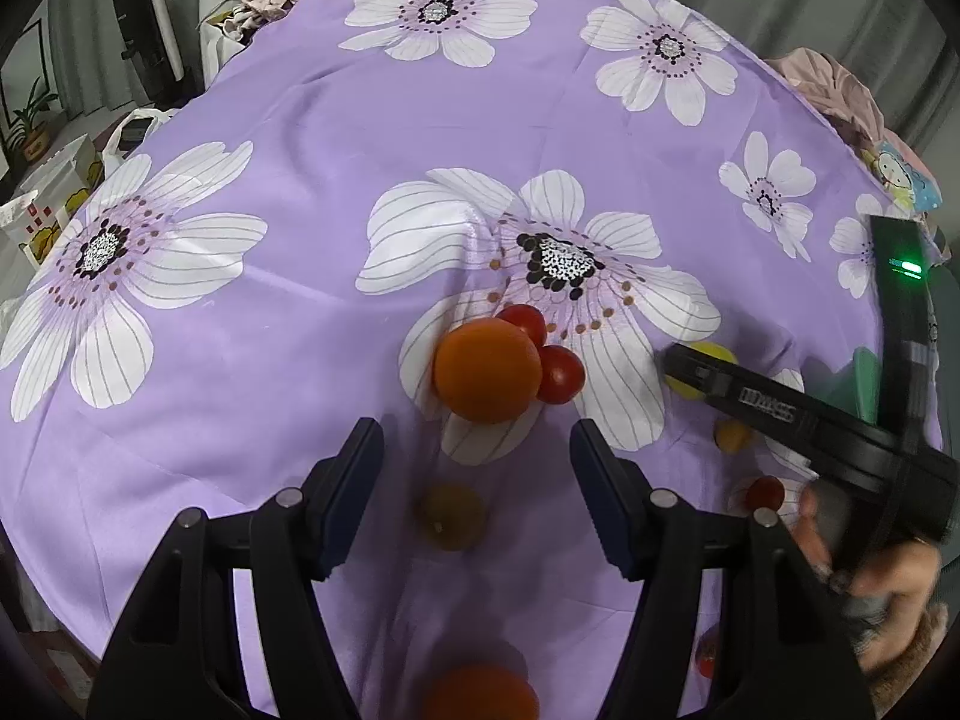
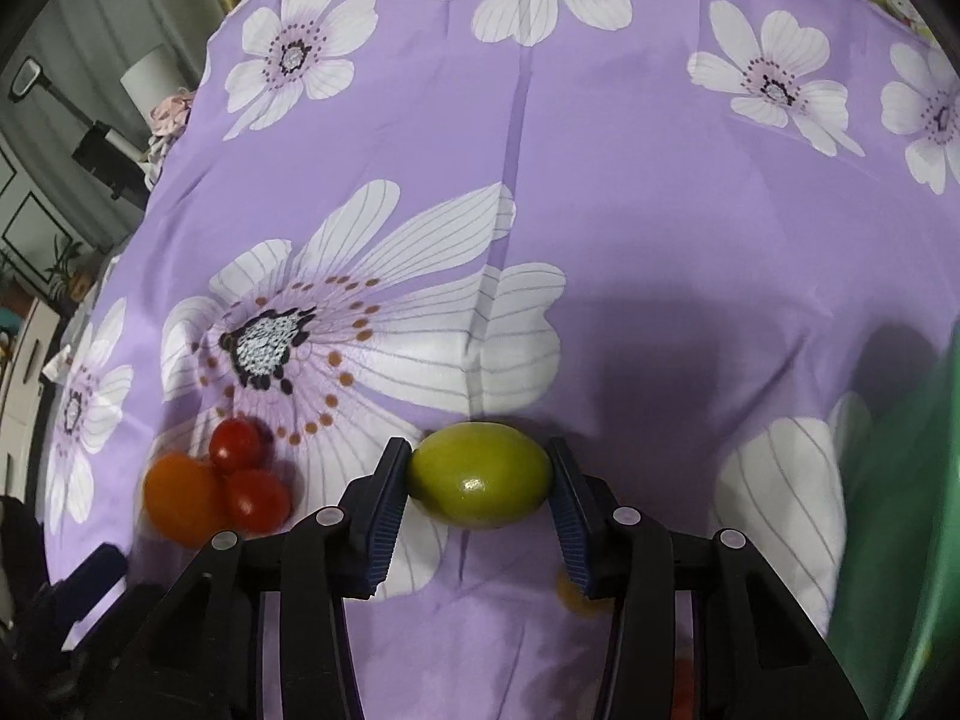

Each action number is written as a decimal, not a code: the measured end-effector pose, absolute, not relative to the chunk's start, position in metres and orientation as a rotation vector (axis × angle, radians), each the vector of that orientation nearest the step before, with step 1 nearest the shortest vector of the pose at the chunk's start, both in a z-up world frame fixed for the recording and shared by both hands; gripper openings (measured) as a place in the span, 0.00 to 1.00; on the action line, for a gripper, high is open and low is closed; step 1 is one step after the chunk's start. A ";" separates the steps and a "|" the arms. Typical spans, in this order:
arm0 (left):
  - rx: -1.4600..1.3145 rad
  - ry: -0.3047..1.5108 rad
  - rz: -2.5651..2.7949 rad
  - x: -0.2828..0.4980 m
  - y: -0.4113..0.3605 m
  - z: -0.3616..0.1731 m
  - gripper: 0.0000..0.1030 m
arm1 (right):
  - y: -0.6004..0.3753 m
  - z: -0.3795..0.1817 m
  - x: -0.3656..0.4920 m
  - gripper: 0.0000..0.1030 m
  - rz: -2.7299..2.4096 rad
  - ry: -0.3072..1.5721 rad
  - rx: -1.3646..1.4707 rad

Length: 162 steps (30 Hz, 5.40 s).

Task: Organize fruits
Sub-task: 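Close the right gripper around the yellow-green lime, then lift the yellow-green lime with the right gripper toward the green bowl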

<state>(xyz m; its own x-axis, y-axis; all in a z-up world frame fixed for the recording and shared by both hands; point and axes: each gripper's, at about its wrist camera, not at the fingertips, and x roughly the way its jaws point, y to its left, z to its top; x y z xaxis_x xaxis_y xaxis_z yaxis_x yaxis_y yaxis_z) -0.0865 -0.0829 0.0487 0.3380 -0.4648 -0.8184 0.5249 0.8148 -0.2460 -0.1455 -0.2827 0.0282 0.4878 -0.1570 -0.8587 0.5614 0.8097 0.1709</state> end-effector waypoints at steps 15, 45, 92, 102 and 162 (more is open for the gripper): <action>0.102 1.045 -0.624 -0.090 -0.088 0.045 0.63 | -0.241 0.021 -0.194 0.45 -0.348 1.075 0.528; 0.089 1.073 -0.778 -0.119 -0.114 0.043 0.61 | -0.281 0.027 -0.203 0.47 -0.320 0.932 0.712; 0.063 1.156 -1.001 -0.151 -0.156 0.019 0.32 | -0.283 0.005 -0.197 0.37 -0.231 1.004 0.854; 0.069 1.087 -1.016 -0.156 -0.151 0.034 0.32 | -0.274 0.024 -0.204 0.37 -0.225 0.941 0.808; 0.047 0.787 -1.125 -0.195 -0.124 0.112 0.32 | -0.239 0.113 -0.252 0.37 -0.237 0.661 0.628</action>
